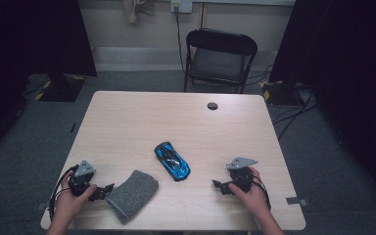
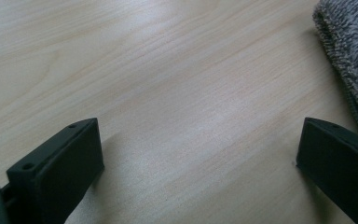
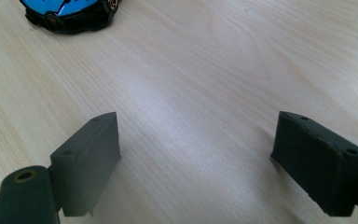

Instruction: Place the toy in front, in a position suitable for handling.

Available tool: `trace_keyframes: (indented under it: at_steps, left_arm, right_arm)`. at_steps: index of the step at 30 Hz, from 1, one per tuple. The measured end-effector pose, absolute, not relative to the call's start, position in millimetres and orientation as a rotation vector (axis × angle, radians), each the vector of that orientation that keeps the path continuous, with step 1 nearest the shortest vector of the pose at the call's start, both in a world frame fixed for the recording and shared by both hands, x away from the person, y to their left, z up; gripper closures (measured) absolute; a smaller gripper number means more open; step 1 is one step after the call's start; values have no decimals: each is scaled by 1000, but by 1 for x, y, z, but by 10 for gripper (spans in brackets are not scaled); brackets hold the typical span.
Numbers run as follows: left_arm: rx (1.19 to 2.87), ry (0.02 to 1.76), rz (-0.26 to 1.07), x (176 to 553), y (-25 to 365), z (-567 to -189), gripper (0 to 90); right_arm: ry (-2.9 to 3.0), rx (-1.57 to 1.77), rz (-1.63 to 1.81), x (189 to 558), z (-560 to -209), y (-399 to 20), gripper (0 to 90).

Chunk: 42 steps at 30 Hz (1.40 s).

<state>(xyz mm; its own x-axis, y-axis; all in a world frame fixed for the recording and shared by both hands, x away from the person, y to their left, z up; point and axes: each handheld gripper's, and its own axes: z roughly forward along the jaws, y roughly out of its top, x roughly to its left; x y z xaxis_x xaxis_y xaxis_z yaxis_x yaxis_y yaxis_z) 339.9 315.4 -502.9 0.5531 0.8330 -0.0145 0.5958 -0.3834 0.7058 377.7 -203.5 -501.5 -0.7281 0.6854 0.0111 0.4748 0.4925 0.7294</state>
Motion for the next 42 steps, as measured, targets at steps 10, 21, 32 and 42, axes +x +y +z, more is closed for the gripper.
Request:
trace_keyframes:
  at_steps: [10,21,32,42]
  left_arm:
    - [2118,1144,454,340,315,-503,0]
    - [2118,1143,456,341,315,-503,0]
    - [2118,1143,456,341,315,-503,0]
    - [2118,1143,456,341,315,-503,0]
  right_arm:
    - [2459,983,1071,378,-502,-203,142]
    - [2436,1013,1059,376,-501,-202,143]
    - [2470,993,999,376,-494,-192,158]
    - [2473,949,1063,385,-483,-171,156]
